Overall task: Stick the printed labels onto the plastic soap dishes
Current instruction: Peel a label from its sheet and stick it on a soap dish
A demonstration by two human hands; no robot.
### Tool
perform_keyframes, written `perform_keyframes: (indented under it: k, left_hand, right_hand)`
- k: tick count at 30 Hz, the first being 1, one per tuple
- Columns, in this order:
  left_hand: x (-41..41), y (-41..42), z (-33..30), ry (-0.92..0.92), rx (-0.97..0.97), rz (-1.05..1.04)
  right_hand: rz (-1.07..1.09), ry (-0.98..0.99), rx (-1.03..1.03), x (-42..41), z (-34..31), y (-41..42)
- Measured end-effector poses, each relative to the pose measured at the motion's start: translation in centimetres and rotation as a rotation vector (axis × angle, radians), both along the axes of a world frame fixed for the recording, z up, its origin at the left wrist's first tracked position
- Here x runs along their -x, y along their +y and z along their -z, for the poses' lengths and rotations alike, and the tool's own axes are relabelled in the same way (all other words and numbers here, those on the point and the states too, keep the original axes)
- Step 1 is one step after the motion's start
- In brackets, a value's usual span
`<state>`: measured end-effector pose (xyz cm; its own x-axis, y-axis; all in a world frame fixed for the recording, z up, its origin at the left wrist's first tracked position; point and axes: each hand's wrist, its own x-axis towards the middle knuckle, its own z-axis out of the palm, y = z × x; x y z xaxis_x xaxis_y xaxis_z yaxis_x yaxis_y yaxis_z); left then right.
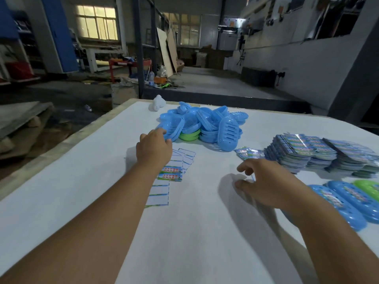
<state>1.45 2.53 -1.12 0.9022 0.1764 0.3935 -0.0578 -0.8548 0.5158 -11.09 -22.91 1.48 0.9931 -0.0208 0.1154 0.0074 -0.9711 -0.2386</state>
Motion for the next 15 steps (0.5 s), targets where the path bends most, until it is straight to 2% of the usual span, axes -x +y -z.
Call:
perform_keyframes:
  k: [5,10,15]
  left_hand:
    - [0.1,0.3,0.3,0.012,-0.007,0.011]
    - [0.9,0.0,0.0,-0.13,-0.052,-0.037]
    - [1.4,0.0,0.2,-0.142,-0.046,0.062]
  right_hand:
    - [-0.018,-0.003,-0.036,0.2,0.0,0.3]
    - [-0.053,0.004,-0.096,0.1,0.2,0.6]
    - [-0.059,0.008,-0.137,0.4,0.3,0.9]
